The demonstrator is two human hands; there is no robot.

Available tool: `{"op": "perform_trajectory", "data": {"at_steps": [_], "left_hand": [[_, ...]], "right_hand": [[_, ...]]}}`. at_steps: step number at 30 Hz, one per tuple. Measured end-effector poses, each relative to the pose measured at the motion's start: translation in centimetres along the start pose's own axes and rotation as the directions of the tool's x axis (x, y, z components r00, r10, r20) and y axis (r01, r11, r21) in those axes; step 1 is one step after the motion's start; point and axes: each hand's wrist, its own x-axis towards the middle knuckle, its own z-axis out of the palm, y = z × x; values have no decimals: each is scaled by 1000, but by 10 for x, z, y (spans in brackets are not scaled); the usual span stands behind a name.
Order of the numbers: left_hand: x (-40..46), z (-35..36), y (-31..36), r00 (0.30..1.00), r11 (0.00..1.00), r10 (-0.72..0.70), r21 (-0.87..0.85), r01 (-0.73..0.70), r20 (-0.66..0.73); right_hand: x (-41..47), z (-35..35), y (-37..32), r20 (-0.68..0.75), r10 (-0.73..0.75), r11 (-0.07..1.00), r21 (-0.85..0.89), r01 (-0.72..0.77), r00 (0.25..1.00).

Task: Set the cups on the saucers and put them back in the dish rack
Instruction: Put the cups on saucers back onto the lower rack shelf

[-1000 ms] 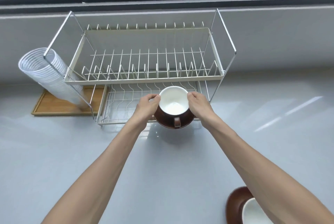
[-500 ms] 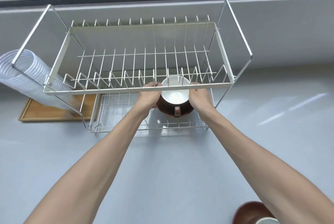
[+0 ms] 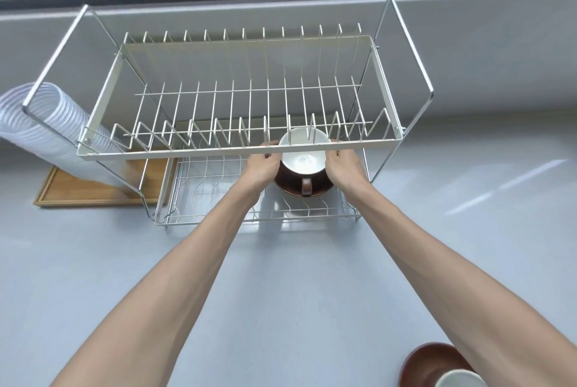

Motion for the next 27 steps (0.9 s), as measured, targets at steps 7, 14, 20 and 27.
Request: {"op": "perform_trajectory", "data": {"at_steps": [7, 14, 20, 27], "left_hand": [[-25, -1, 1, 999, 989, 18, 148, -22, 29], [-60, -4, 1, 993, 970, -2, 243, -27, 119], [-97, -5, 3, 972, 902, 40, 410, -135, 232], [-139, -2, -1, 931, 801, 116, 521, -294, 347]], "right_hand": [[-21, -8, -4, 49, -15, 999, -45, 17, 999], [-59, -23, -10, 166, 10, 994, -108, 8, 986], [-93, -35, -10, 276, -37, 970, -223, 101, 961], [-136, -60, 4, 317, -93, 924, -325, 200, 944]]}}
